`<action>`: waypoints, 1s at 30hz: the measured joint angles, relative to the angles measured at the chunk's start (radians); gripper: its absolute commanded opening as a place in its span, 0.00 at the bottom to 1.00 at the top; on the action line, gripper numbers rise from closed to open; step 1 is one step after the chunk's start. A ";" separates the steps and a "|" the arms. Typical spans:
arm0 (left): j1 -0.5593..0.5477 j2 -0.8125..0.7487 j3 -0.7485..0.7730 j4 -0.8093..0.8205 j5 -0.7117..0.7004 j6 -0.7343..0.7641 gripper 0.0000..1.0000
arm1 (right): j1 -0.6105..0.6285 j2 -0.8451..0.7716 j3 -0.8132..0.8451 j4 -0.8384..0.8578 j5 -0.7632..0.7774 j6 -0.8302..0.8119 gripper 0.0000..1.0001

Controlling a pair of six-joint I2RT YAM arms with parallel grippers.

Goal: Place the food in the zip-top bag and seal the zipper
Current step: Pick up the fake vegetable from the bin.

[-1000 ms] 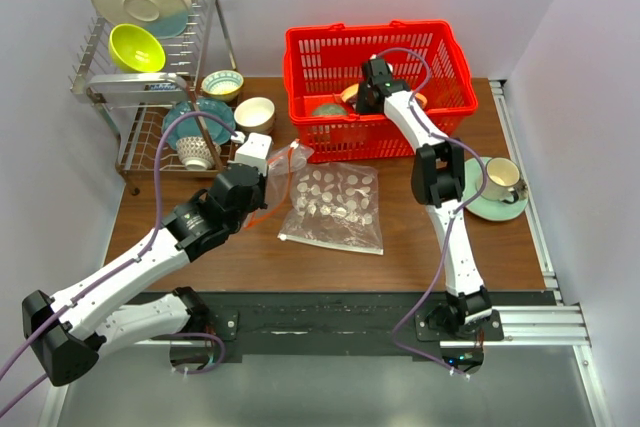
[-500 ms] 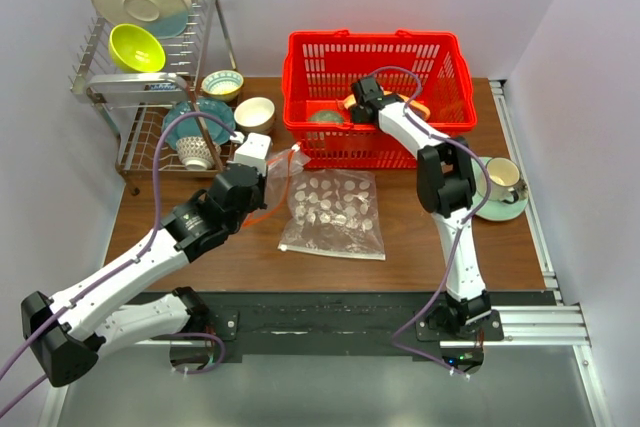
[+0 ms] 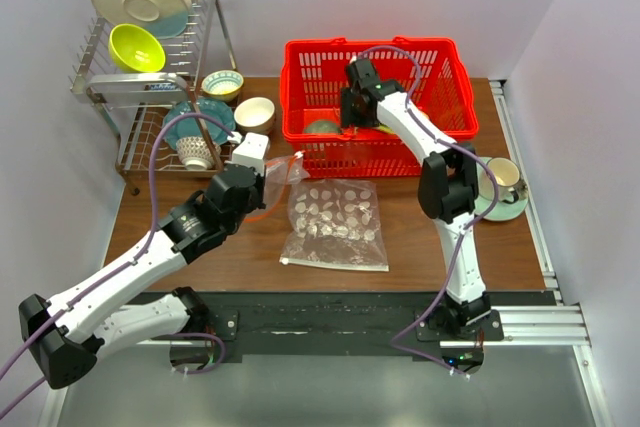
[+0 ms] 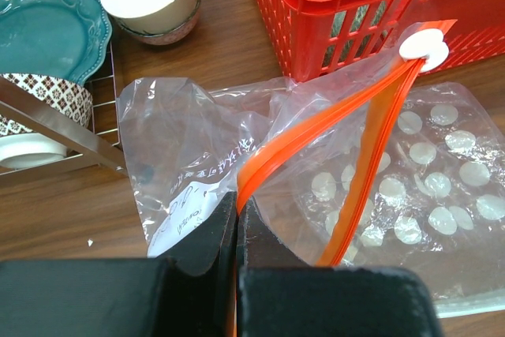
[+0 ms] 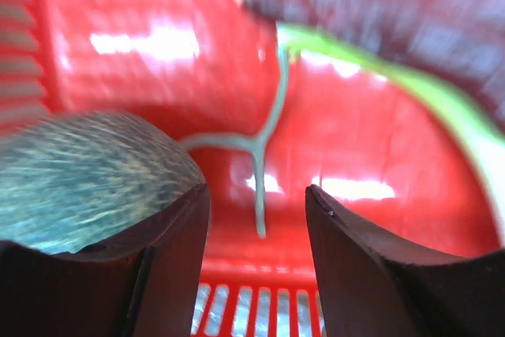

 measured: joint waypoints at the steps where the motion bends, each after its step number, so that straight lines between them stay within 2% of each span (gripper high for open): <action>1: 0.000 0.000 0.000 0.000 0.000 0.000 0.00 | -0.007 0.013 0.039 -0.001 -0.002 0.000 0.56; 7: 0.000 0.005 0.000 0.000 -0.003 0.000 0.00 | -0.050 0.106 0.197 -0.005 -0.034 0.008 0.58; 16: 0.000 0.011 0.000 0.000 -0.004 0.000 0.00 | -0.084 0.282 0.242 0.008 -0.118 0.043 0.57; 19: 0.000 0.011 0.000 0.000 -0.004 0.000 0.00 | -0.082 0.277 0.237 0.039 -0.139 0.055 0.56; 23: 0.000 0.011 0.000 0.000 -0.004 0.000 0.00 | -0.080 0.274 0.213 0.064 -0.141 0.056 0.47; 30: 0.000 0.011 0.000 0.000 -0.004 0.000 0.00 | -0.064 0.274 0.209 0.072 -0.042 0.040 0.43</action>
